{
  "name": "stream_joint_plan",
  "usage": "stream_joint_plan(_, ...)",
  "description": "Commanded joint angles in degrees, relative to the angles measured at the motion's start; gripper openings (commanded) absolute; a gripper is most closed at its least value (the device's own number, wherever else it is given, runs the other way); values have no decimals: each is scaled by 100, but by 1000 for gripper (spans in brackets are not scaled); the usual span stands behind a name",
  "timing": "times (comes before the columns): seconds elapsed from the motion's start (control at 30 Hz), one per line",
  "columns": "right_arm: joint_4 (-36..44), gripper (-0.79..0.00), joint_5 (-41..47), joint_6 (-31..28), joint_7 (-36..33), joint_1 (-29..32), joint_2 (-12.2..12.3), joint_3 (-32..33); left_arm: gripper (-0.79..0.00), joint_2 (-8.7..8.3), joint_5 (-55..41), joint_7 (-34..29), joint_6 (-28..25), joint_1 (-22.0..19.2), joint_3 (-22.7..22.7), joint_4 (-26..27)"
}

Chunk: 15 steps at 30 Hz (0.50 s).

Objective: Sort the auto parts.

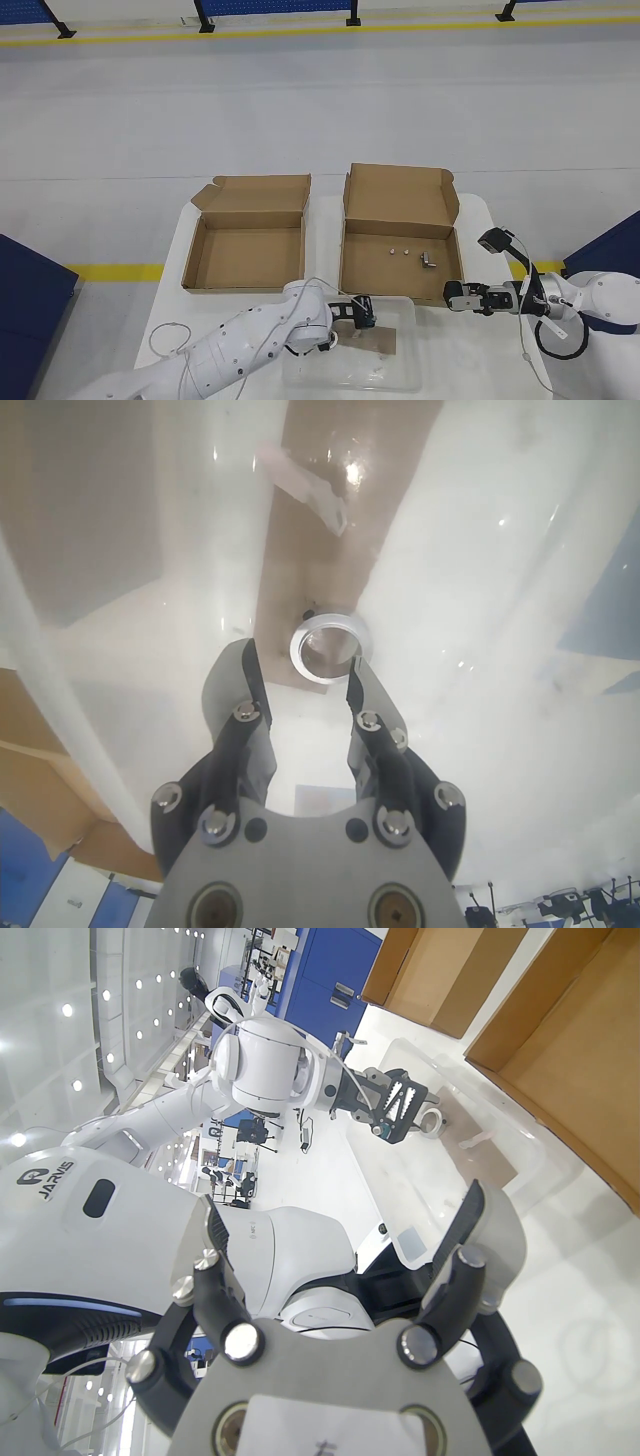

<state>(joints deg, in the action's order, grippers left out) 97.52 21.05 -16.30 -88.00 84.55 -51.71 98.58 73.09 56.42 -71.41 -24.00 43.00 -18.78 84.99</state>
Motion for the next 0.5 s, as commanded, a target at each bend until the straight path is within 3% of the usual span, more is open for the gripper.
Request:
stream_joint_plan(0.0, 0, 0, 0, 0, 0, 0, 0, 0, -483, 38, 8, 47, -23, -5, 18, -67)
stream_joint_plan(0.3, 0, 0, 0, 0, 0, 0, 0, 0, -573, 183, 87, -40, 36, -21, 63, -339)
stream_joint_plan(0.47, 0, 0, 0, 0, 0, 0, 0, 0, -573, 251, 86, -73, -7, -24, 78, -441)
